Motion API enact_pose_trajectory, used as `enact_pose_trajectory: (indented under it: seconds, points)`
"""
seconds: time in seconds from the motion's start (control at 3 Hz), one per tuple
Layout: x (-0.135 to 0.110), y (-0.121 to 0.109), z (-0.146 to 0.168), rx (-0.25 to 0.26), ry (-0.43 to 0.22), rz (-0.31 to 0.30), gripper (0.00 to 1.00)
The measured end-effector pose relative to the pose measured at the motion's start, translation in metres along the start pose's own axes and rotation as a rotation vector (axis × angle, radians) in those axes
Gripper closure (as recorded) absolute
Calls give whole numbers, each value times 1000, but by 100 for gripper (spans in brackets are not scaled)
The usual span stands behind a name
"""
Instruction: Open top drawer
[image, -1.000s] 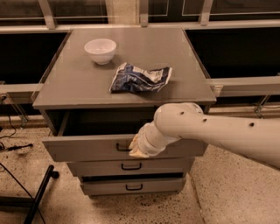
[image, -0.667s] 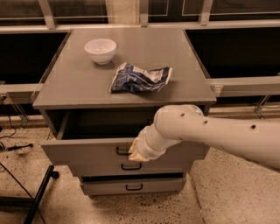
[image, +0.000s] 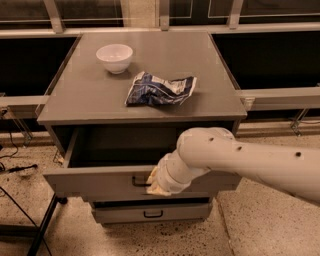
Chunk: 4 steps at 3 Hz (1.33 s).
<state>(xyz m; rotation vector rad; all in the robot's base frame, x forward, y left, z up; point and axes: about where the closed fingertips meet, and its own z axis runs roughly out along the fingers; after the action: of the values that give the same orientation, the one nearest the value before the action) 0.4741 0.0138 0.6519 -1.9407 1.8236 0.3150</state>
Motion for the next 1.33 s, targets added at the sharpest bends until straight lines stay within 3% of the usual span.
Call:
enact_pose_trajectory:
  seconds: [0.33,0.67,1.0,1.33]
  points:
    - [-4,26,-11,-19,-2,-5,100]
    - [-4,28,-10,-19,-2,-6,100]
    - [-4,28,-10,-19,-2,-6,87]
    - [-4,28,-10,-19,-2,-6,64]
